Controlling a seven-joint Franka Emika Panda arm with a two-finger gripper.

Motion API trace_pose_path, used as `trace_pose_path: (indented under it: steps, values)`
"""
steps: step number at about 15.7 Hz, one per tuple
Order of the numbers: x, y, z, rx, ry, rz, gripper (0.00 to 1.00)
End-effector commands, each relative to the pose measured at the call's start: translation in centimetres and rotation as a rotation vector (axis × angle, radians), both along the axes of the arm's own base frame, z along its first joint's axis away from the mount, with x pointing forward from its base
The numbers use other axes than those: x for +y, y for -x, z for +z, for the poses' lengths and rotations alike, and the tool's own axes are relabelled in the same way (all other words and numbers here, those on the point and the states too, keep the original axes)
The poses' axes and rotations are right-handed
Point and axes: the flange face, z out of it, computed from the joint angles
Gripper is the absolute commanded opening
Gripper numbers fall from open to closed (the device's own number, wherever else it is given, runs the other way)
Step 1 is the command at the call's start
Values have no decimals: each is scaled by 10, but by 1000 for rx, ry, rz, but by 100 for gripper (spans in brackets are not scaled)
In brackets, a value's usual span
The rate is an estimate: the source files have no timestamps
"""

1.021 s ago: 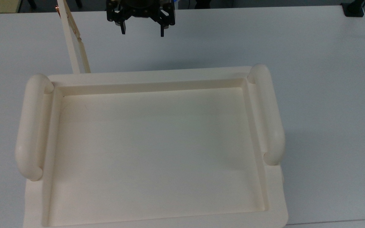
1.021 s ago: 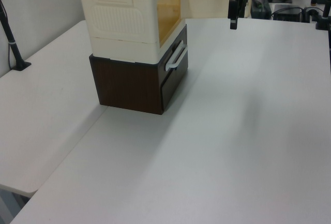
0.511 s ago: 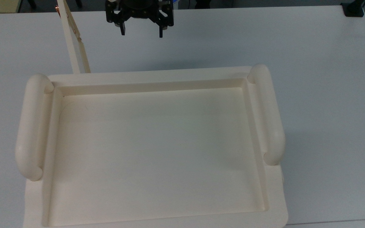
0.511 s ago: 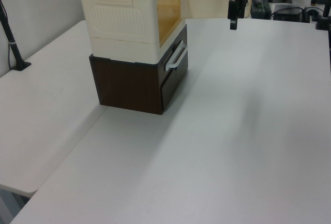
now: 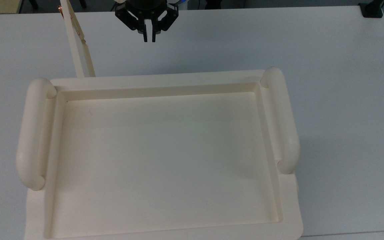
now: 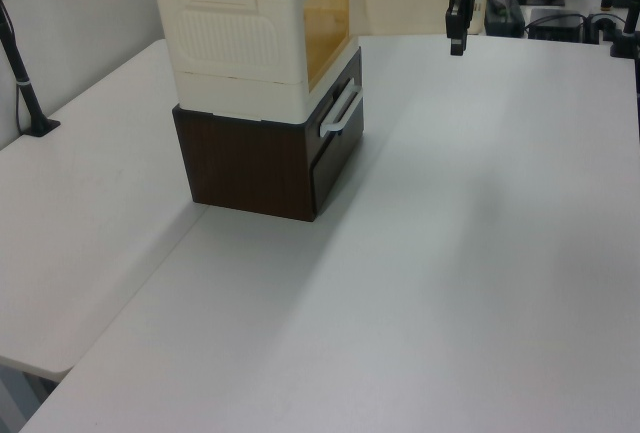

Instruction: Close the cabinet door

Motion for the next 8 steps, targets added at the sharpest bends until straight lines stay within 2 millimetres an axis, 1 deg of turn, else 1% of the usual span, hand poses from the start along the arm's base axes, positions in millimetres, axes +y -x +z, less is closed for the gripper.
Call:
trace_pose_path:
  steps: [1, 2, 3, 4, 6, 8]
  values:
    - [-6, 4, 11, -36, -11, 17, 0]
    - [-7, 4, 15, -46, -12, 15, 0]
    - [-8, 3, 25, -65, -14, 12, 0]
    - [-10, 3, 39, -92, -16, 7, 0]
    - [-25, 3, 65, -146, -23, -20, 0]
    - [-31, 5, 95, -206, -27, -35, 0]
